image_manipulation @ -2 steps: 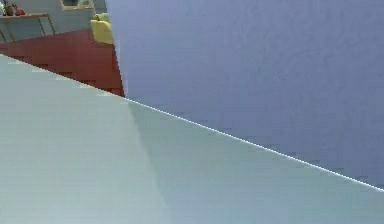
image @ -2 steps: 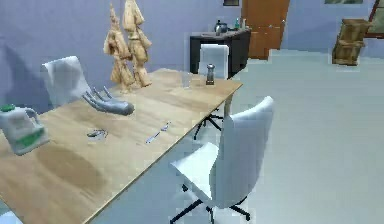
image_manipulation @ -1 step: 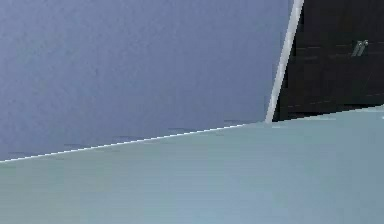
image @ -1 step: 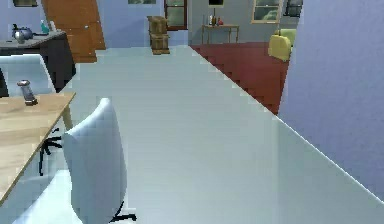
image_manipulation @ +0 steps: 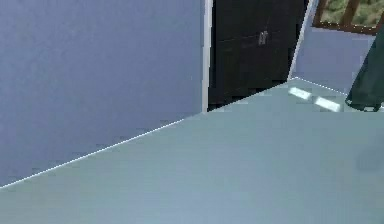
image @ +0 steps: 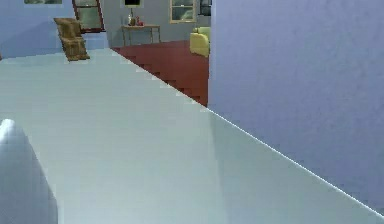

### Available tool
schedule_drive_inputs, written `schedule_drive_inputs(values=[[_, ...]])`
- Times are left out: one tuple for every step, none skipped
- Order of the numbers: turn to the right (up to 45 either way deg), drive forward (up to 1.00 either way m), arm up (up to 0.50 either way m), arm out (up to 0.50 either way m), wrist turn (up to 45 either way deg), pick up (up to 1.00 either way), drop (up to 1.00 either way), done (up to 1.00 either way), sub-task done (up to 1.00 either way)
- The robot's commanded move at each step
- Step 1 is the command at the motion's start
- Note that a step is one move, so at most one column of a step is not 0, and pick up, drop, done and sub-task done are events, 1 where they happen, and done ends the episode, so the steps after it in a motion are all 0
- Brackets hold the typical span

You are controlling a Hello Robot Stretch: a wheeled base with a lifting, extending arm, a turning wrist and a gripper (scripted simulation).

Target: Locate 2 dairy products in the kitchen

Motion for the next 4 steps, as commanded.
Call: schedule_drive_inputs(values=[[0.0, 0.75, 0.00, 0.00, 0.0, 0.00, 0.00, 0.00, 0.00], [-30.0, 0.00, 0.00, 0.00, 0.0, 0.00, 0.00, 0.00, 0.00], [0.0, 0.65, 0.00, 0.00, 0.0, 0.00, 0.00, 0.00, 0.00], [-45.0, 0.00, 0.00, 0.00, 0.0, 0.00, 0.00, 0.00, 0.00]])
